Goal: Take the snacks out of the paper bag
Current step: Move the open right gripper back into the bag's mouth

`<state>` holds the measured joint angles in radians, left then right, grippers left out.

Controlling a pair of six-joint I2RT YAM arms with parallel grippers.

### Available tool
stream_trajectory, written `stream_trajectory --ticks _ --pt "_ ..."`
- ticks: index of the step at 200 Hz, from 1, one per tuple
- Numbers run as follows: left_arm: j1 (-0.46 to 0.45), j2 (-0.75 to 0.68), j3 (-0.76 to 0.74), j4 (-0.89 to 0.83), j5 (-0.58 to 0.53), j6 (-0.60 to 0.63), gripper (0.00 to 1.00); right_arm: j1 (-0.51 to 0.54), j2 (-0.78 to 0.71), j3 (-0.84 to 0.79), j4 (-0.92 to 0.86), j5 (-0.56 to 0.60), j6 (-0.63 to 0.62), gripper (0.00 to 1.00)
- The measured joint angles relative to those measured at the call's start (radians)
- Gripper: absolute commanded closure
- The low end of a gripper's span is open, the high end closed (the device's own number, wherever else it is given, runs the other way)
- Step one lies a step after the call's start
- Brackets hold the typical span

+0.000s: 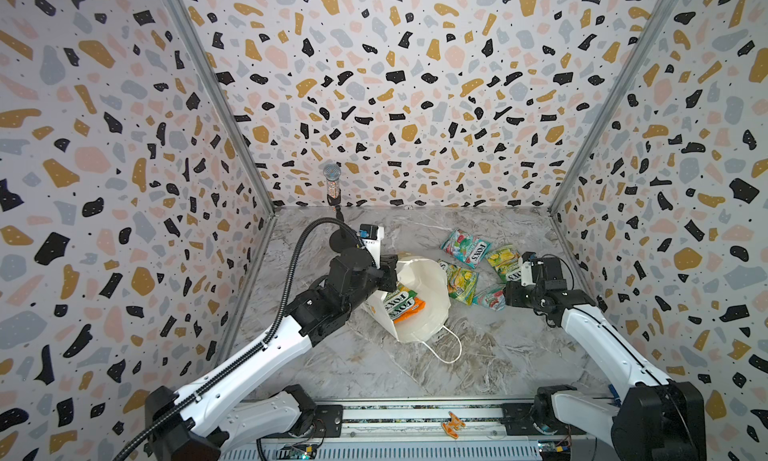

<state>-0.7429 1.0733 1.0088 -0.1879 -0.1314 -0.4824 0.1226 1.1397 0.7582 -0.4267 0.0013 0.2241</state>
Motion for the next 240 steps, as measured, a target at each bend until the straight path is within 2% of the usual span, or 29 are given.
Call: stream_trajectory --ticks 66,88,113,164,207,240 --pt "0.000 0.000 0.000 0.000 0.003 0.000 1.00 0.000 -0.060 0.003 -0.018 0.145 0.044 0.33" --pt "0.000 0.000 0.000 0.000 0.009 0.000 1.00 0.002 -0.106 0.002 -0.003 0.108 0.043 0.33" --pt "0.000 0.000 0.000 0.000 0.022 0.001 1.00 0.040 -0.161 -0.001 0.043 -0.010 0.043 0.32" --pt "0.000 -0.011 0.000 0.002 0.049 0.004 1.00 0.303 -0.235 -0.007 0.170 -0.230 0.055 0.35" --pt "0.000 -0.018 -0.001 0.009 0.063 0.003 1.00 0.578 -0.191 0.021 0.231 -0.274 0.065 0.37" --pt "0.000 -0.018 -0.002 0.009 0.064 0.000 1.00 0.721 -0.106 0.079 0.250 -0.261 0.058 0.38"
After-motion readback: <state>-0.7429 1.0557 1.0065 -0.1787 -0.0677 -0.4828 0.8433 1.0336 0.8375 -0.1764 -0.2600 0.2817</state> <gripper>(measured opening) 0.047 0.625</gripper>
